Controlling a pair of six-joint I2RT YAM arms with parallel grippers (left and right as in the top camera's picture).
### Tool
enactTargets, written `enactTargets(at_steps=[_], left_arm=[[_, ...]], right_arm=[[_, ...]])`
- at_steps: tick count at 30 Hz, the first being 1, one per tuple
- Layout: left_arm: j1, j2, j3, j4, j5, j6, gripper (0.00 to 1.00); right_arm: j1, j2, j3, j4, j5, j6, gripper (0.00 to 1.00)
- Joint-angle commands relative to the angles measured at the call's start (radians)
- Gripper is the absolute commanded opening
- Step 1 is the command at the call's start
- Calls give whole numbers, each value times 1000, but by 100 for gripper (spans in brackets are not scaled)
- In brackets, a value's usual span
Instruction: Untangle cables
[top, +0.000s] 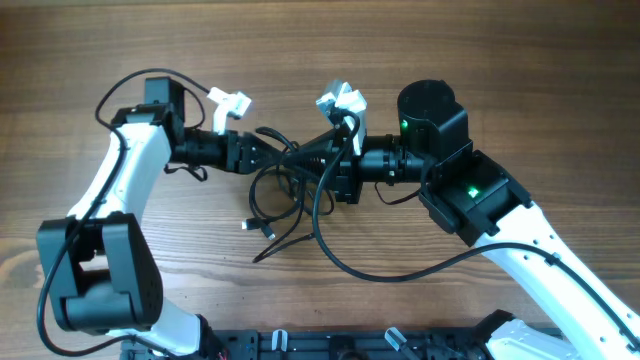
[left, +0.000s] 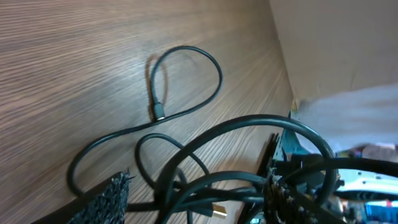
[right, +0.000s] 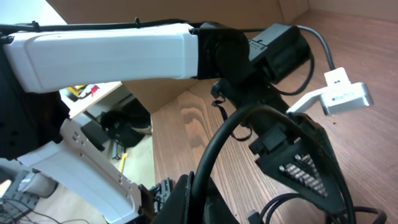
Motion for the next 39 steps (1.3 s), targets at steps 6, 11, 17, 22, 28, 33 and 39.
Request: enactTargets(at_steps=[6,11,17,22,28,33,39], left_arm=[[-90,11,-5,43,11,45,69],[-135,11,-5,60,-23,40,75],[-159,11,-5,70,-48,37,59],[-159,11,-5,70,-62,35,43],[-159,11,-5,100,-146,-59,27],[-159,11,-5,160,-264,-204,10],[-159,11,-5,213,-421,-373,5]], right_arm=[[3,-12,2,8,-28,17,4],[3,-12,2,7,-28,18,4],[3,-12,2,6,-28,18,4],[3,-12,2,6,-28,18,4],[3,-12,2,6,-28,18,4],[3,-12,2,6,-28,18,4],[3,-12,2,-3,-24,16,4]])
